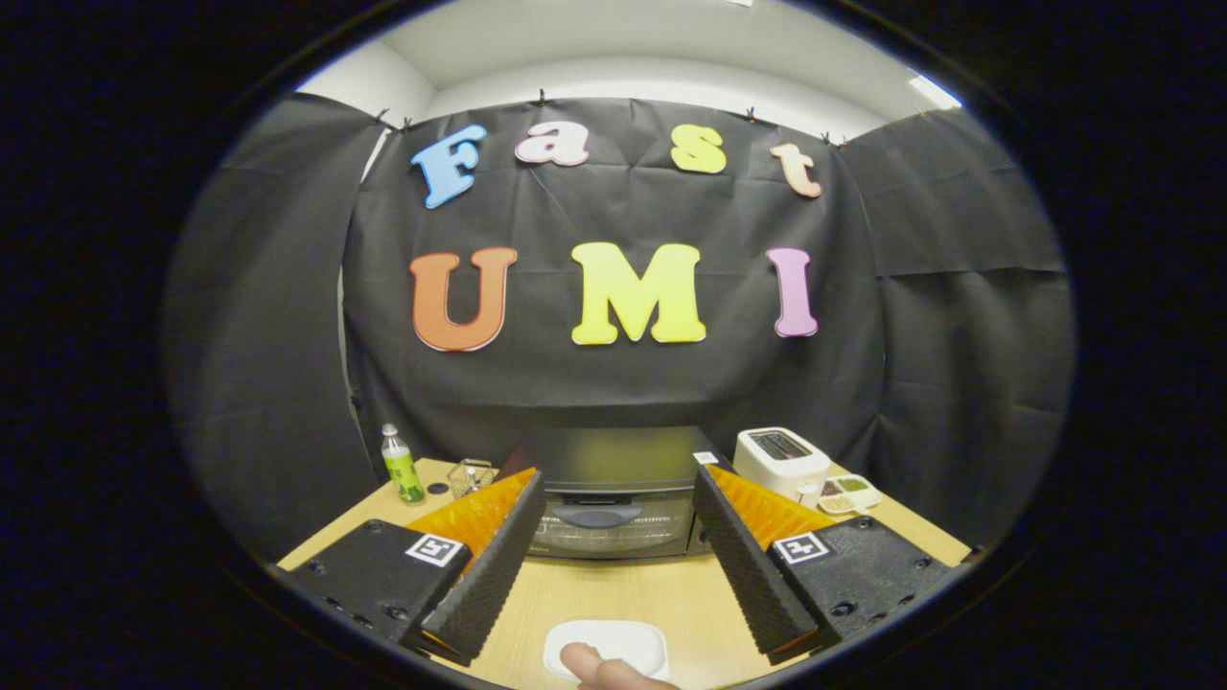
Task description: Open the toaster oven, put the food inside, and close the toaster oven door.
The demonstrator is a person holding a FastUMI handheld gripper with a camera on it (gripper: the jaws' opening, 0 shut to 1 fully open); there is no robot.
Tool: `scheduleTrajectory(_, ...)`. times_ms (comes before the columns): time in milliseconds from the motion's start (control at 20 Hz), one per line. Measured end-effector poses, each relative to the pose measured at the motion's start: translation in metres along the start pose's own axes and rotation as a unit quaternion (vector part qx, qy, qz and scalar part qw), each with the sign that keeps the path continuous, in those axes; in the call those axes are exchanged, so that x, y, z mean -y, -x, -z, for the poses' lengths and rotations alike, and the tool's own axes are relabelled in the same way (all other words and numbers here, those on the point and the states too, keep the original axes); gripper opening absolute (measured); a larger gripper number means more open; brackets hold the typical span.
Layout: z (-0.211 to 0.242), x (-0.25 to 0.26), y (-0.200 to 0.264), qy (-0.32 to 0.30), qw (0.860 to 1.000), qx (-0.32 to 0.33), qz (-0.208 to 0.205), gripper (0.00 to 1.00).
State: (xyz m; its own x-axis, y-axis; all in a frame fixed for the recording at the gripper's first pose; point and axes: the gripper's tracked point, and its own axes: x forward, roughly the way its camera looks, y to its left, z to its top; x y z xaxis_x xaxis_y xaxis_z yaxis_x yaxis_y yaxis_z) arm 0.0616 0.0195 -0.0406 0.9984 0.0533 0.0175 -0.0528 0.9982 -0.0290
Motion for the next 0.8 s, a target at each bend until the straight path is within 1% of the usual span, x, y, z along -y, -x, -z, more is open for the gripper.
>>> scheduleTrajectory(50,-0.012,0.001,0.010,0.000,1.000,0.011,-0.007,1.00)
scheduleTrajectory(200,-0.040,0.015,0.035,0.017,0.999,0.040,0.002,1.00)
scheduleTrajectory(300,-0.045,0.015,0.051,0.002,0.999,0.038,0.003,1.00)
scheduleTrajectory(450,-0.049,-0.001,0.074,-0.046,0.998,0.009,-0.036,1.00)
scheduleTrajectory(500,-0.055,0.001,0.076,-0.040,0.998,0.013,-0.041,1.00)
scheduleTrajectory(600,-0.065,0.008,0.088,-0.013,0.999,0.033,-0.029,1.00)
scheduleTrajectory(650,-0.063,0.007,0.096,-0.012,0.999,0.039,-0.026,1.00)
scheduleTrajectory(750,-0.048,0.002,0.106,-0.033,0.998,0.041,-0.023,1.00)
scheduleTrajectory(800,-0.037,0.001,0.110,-0.032,0.999,0.024,-0.025,1.00)
